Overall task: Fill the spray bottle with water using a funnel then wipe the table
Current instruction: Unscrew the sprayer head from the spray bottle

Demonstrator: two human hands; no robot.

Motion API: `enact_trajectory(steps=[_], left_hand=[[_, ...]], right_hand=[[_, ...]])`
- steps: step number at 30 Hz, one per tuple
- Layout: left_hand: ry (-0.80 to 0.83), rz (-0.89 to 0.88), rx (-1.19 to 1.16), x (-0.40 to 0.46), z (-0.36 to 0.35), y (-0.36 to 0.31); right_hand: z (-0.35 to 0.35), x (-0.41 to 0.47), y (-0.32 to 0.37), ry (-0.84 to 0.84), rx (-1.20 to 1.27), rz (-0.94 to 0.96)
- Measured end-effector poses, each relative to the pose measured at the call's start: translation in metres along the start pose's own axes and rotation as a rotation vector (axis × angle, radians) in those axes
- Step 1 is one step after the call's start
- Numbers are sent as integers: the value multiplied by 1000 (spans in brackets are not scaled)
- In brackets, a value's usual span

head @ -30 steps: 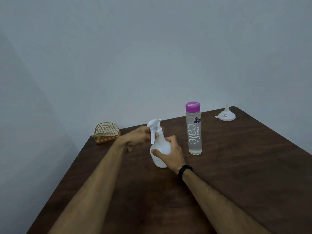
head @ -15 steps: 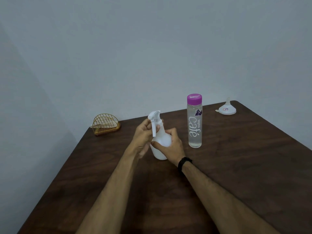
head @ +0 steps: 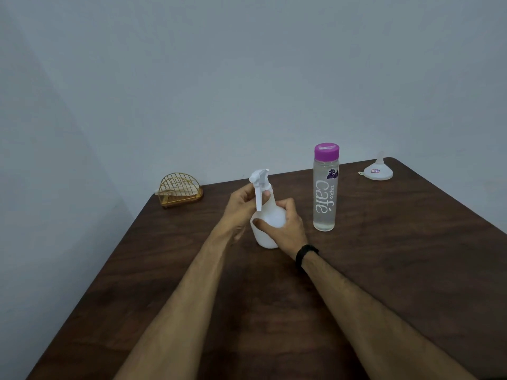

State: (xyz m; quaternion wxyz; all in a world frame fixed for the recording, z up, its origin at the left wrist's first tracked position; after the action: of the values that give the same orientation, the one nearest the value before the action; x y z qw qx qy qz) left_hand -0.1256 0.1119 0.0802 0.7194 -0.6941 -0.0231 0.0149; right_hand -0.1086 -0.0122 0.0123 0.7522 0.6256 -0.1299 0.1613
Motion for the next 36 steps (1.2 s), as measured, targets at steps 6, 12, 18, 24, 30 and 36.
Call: enact_trajectory(steps=[6,12,18,24,30,36], left_hand=[[-143,8,79,7,-5,-2],[-79,-33,43,4,2,-2],[-241,-80,19,4,0,-16],[-244,-265,-33,-6,13,-79],[-331,-398,-215,-12,53,-173],[-441,-372,-114,-22,94,-205]], right_hand=[[-1,0,-1,21,11,-17],[0,-1,-1,18,-6,-16],[1,-1,-1,11,-13,-21],[1,3,0,25,-32,-14],[0,1,-1,39,-16,-27],[-1,-1,0,43,-13,-26]])
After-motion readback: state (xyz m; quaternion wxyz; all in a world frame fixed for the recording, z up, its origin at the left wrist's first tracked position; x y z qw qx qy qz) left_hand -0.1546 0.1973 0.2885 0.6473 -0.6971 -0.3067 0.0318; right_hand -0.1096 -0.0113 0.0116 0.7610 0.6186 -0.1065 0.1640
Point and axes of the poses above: each hand's wrist, its own x-axis towards the middle knuckle, its own z-axis out of the back of the hand, y = z × x, the point moved 7 cm from there along x, towards the middle knuckle, and after that the axes turned 7 degrees about z, right-handed, at the moved point
